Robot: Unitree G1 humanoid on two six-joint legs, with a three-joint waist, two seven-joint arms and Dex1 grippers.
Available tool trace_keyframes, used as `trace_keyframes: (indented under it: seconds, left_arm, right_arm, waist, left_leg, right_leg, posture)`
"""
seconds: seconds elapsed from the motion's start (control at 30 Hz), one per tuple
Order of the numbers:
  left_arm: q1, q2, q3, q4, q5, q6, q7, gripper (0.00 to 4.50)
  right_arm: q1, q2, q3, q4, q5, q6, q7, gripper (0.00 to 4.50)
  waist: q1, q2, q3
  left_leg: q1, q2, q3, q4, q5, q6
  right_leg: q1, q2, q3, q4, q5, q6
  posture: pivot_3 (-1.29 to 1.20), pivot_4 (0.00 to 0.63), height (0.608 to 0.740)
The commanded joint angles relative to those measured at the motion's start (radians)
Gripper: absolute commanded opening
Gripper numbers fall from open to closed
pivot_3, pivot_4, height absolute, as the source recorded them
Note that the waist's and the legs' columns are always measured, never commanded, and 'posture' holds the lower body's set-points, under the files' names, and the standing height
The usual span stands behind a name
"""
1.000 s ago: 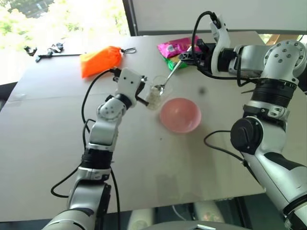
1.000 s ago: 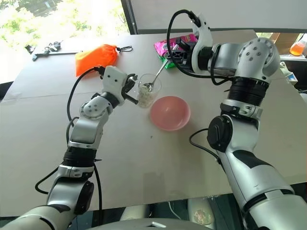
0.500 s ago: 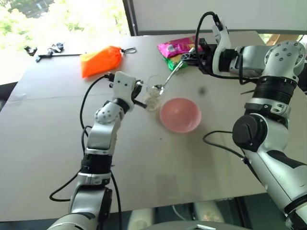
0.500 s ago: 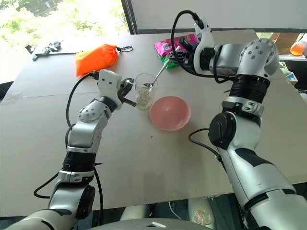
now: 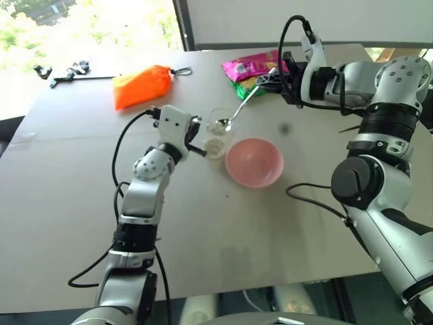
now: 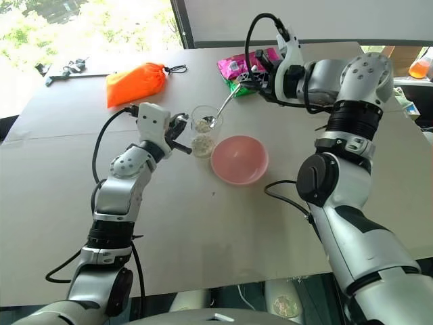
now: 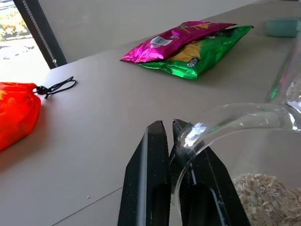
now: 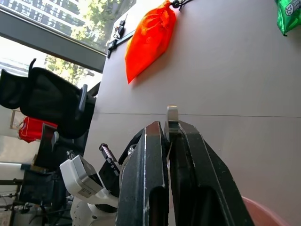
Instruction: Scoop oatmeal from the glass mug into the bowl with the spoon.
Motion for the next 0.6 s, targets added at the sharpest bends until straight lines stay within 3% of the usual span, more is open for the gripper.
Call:
trace_keyframes:
  seconds: [0.03, 0.6]
  left_arm:
    - [0.005, 0.002, 0.018, -0.065, -0.011, -0.030, 0.007, 0.13]
    - [0.027, 0.017, 0.018, -0.070, 0.000, -0.055, 0.005, 0.13]
  right_arm:
    - [-0.047, -0.024, -0.019, -0.009, 0.018, -0.024, -0.007, 0.00]
    - [-0.082, -0.042, -0.062, 0.018, 0.045, -0.020, -0.041, 0.00]
  waist:
    - [0.000, 0.000, 0.000]
    - [0.000, 0.000, 0.000]
  left_leg:
    - [0.000, 0.000, 0.000, 0.000, 0.000, 0.000]
    - [0.000, 0.000, 0.000, 0.000, 0.000, 0.000]
  right_leg:
    - [0.000, 0.000, 0.000, 0.000, 0.000, 0.000]
    - [0.000, 0.000, 0.000, 0.000, 0.000, 0.000]
  posture:
    - [0.00, 0.150, 0.740]
    - [0.00, 0.150, 0.740]
